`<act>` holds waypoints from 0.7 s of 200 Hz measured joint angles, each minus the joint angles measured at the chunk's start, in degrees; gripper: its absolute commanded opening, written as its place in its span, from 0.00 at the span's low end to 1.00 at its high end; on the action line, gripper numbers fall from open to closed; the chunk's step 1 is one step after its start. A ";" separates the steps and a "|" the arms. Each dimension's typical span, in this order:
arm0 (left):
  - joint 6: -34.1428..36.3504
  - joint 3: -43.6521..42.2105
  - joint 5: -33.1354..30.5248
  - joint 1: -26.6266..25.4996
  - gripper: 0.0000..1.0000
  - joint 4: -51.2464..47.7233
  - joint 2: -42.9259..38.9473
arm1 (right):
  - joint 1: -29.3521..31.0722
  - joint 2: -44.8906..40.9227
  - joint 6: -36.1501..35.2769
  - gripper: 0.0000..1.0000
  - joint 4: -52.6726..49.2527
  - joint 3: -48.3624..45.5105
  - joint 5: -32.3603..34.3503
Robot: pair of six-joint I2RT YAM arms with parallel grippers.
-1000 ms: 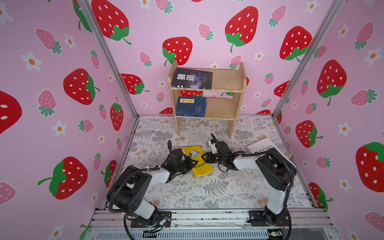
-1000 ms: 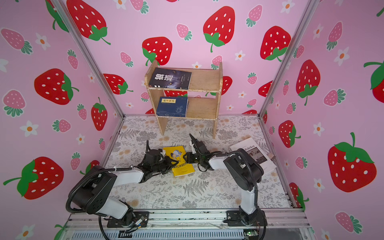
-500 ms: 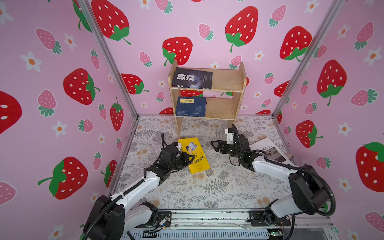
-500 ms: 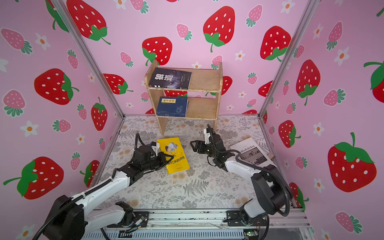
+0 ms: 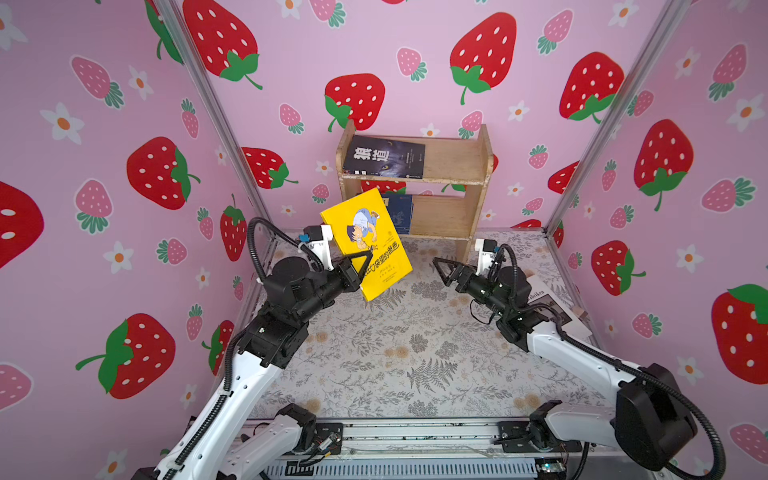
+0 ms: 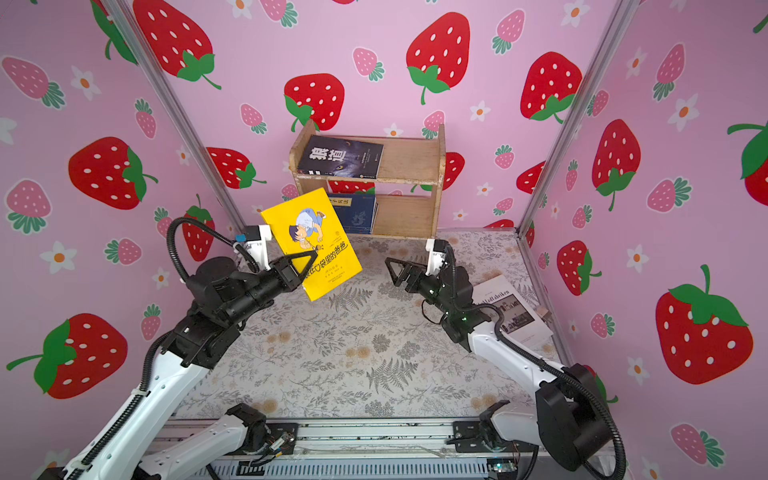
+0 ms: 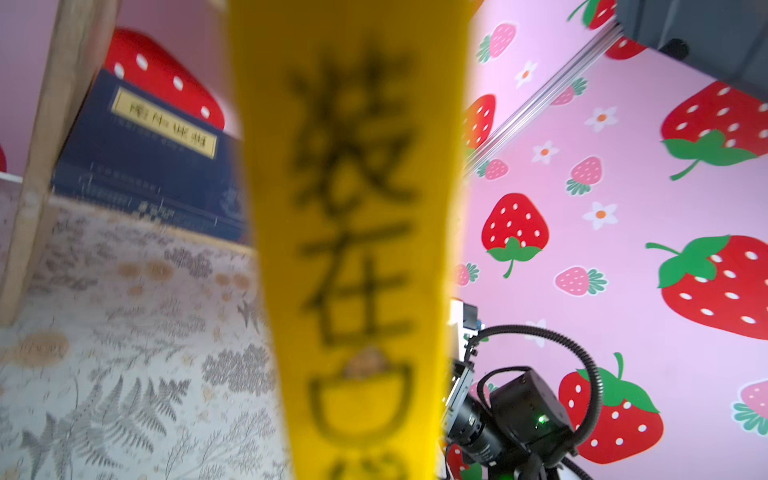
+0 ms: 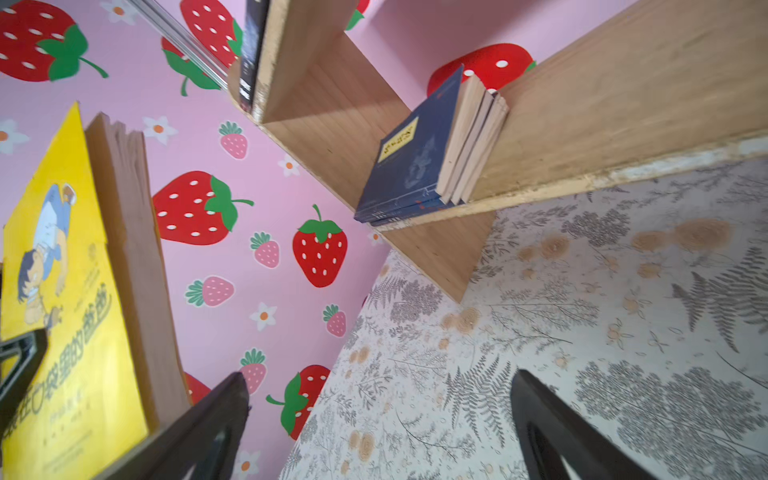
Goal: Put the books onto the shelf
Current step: 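Lift the yellow book with the left gripper while the right gripper rises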
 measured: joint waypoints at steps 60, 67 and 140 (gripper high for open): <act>2.47 8.90 -4.26 0.07 0.00 7.48 7.96 | 0.37 -1.73 3.13 1.00 5.42 0.66 0.70; 2.23 8.92 -5.01 0.07 0.00 8.48 8.72 | 0.72 -1.70 3.37 1.00 6.23 1.18 0.76; -3.28 8.92 -8.79 0.17 0.00 17.22 14.78 | 8.20 9.55 8.52 0.93 20.17 12.26 -3.21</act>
